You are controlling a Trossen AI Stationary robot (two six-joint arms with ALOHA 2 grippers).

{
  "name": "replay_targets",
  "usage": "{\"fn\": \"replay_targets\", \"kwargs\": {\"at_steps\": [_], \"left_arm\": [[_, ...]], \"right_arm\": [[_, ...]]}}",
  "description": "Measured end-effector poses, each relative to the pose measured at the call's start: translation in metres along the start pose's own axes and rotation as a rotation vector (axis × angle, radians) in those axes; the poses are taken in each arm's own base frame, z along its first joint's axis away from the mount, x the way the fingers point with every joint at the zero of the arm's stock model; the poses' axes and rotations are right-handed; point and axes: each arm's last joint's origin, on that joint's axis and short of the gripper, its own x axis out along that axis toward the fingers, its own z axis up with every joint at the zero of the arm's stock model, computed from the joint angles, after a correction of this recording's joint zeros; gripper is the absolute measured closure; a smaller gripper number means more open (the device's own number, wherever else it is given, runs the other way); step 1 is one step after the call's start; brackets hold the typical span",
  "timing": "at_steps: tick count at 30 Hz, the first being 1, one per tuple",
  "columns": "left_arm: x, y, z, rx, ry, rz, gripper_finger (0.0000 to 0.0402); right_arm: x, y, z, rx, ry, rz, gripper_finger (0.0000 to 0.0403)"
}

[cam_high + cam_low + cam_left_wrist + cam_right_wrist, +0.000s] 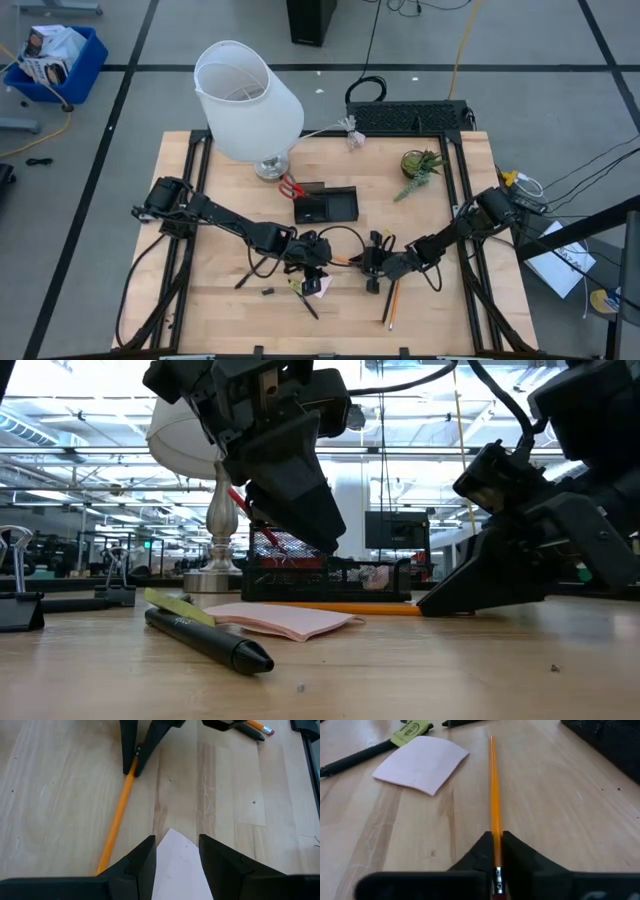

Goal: Pick and place office supplies into organizer
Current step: Put the left yellow pencil into the top left compartment of the desk organizer

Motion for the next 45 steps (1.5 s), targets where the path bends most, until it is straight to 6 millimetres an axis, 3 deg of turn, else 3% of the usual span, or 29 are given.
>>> {"fn": "replay_targets", "kwargs": {"at_steps": [7, 11, 16, 25, 36, 45], "left_arm": [[0.000, 0.001, 0.000, 0.005, -0.011, 0.023, 0.0250], [0.000, 0.004, 0.002, 0.024, -0.013, 0.029, 0.0250], [-0.001, 0.018, 0.008, -0.022, -0.010, 0.018, 0.0250], [-0.005, 0.043, 0.033, -0.168, -0.112, -0.150, 0.0241], [-0.006, 0.043, 0.034, -0.158, -0.113, -0.148, 0.0196], [-0.005, 0.038, 0.031, -0.150, -0.108, -0.140, 0.0208]], "right_arm": [[-0.002, 0.003, 0.006, -0.012, -0.052, 0.045, 0.0373], [-0.008, 0.006, 0.016, -0.057, -0.088, 0.108, 0.0389], [-0.020, 0.007, 0.030, -0.123, -0.119, 0.145, 0.0389], [-0.032, 0.006, 0.051, -0.200, -0.142, 0.106, 0.0389], [-0.034, 0.010, 0.064, -0.239, -0.189, 0.101, 0.0388], [-0.032, 0.009, 0.077, -0.238, -0.223, 0.084, 0.0388]]}}
